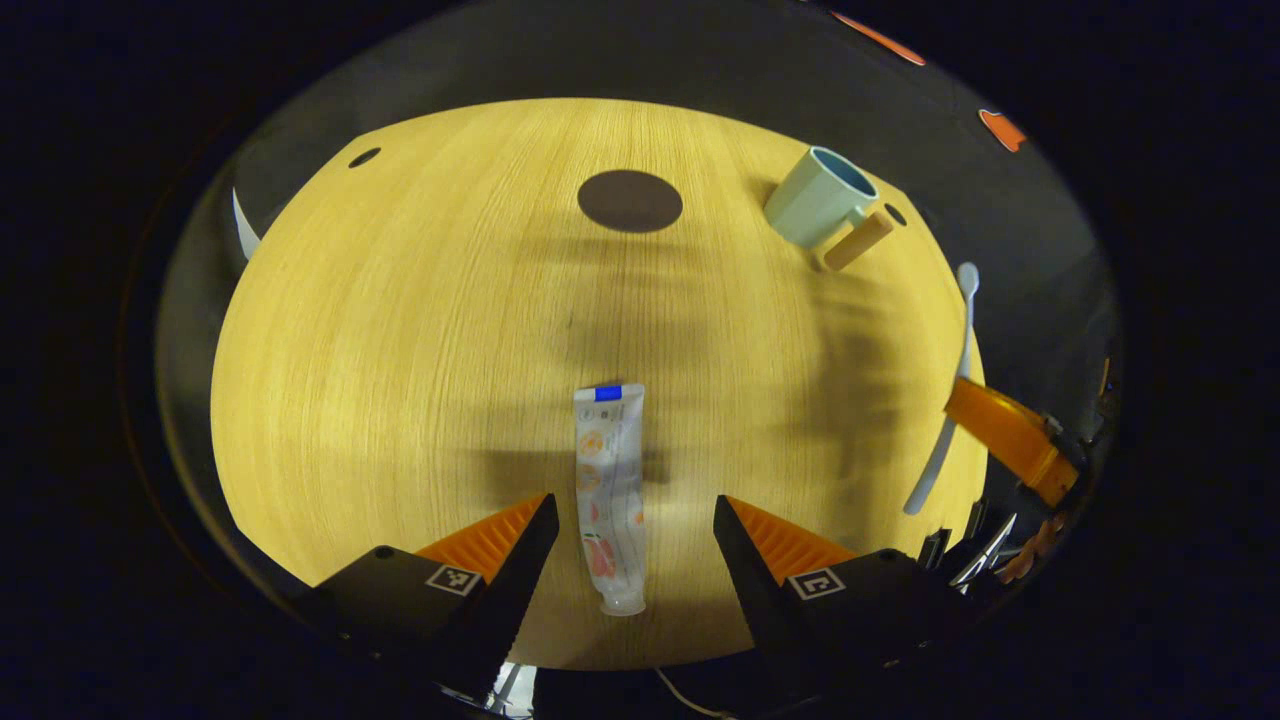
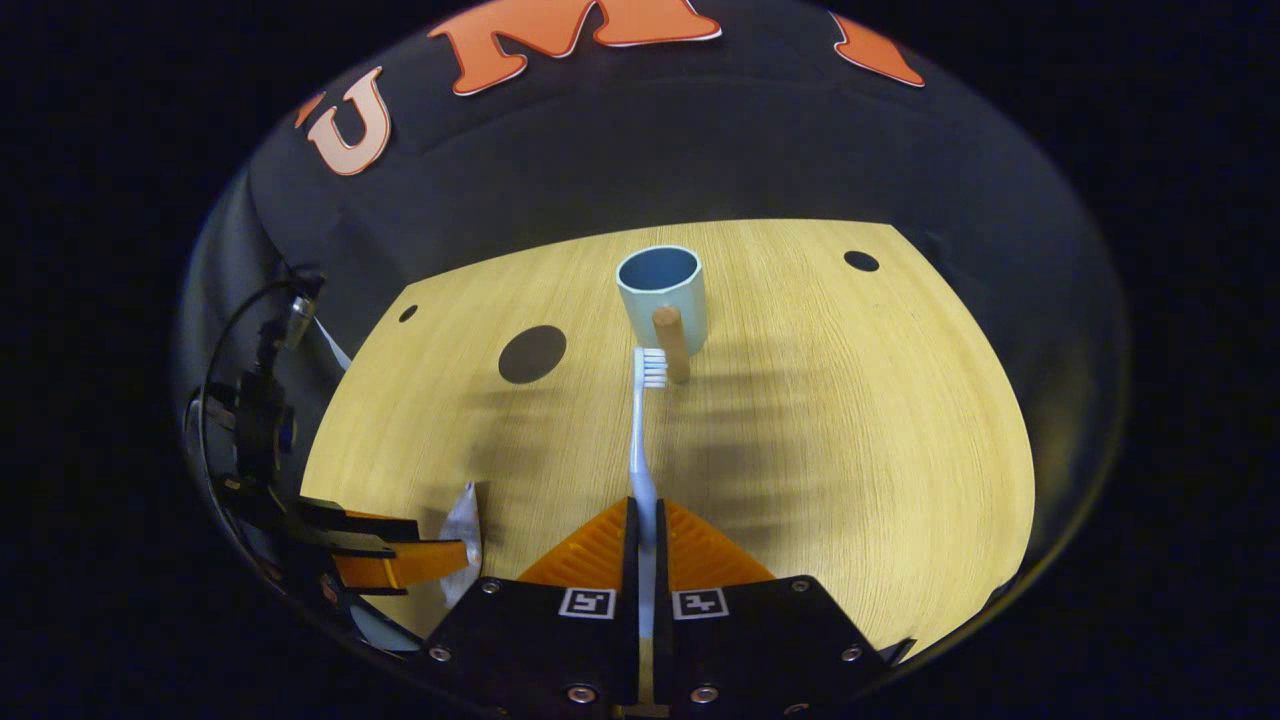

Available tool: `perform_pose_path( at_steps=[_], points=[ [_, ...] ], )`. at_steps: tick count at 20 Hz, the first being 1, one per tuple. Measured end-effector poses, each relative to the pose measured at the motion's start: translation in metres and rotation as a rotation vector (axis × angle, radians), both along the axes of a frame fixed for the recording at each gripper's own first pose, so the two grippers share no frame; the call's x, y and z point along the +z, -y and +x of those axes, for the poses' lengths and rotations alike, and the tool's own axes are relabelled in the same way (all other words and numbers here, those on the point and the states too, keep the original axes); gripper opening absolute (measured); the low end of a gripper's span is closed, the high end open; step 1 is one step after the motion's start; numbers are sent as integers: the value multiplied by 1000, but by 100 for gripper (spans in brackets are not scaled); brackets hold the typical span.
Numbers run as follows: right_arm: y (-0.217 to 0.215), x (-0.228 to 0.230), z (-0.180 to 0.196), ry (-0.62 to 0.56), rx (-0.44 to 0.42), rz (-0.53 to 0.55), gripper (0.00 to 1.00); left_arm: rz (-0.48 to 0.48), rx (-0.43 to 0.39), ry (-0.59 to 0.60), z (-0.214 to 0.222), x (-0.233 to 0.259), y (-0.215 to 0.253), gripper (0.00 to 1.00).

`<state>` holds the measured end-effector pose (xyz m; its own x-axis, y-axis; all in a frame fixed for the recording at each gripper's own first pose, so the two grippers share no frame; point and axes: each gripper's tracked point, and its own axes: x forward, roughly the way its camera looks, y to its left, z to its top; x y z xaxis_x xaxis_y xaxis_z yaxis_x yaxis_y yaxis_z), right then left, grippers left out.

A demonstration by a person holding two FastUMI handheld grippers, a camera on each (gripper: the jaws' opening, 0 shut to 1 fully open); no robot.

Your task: Put the toothbrush and toothpaste on the desktop into the cup, then pick up the cup and place it on the coaster on the desktop.

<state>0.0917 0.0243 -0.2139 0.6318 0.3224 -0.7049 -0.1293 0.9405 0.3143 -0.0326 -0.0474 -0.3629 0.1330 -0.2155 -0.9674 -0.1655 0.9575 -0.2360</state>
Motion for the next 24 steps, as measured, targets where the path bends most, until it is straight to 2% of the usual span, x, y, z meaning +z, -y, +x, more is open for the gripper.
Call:
perform_pose_path(
  at_steps=[3,5,6,7,9,10,13,14,17,24],
  points=[
    [0,12,9,55,-6,20,6,8,-1,-44,-2,-17,2,95],
    [-3,16,15,81,-7,23,6,34,-12,-65,-1,-26,2,87],
    [-3,15,16,86,-7,23,6,44,-16,-72,-2,-26,-1,79],
    [-4,17,17,85,-9,27,7,48,-17,-72,-1,-28,-3,76],
    [-6,21,20,92,-12,50,6,56,-44,-104,-6,-36,-1,64],
    [-6,20,25,103,-17,63,7,49,-50,-127,-11,-35,2,54],
    [-4,25,33,120,-36,91,6,-7,-17,-138,-14,-37,20,31],
    [-3,24,34,121,-42,92,6,-9,-45,-129,-10,-36,19,14],
    [1,24,39,126,-57,95,7,-30,-97,-79,-3,-35,20,10],
    [8,65,73,331,-133,117,6,-25,-82,-42,-7,-18,8,8]
  ],
)
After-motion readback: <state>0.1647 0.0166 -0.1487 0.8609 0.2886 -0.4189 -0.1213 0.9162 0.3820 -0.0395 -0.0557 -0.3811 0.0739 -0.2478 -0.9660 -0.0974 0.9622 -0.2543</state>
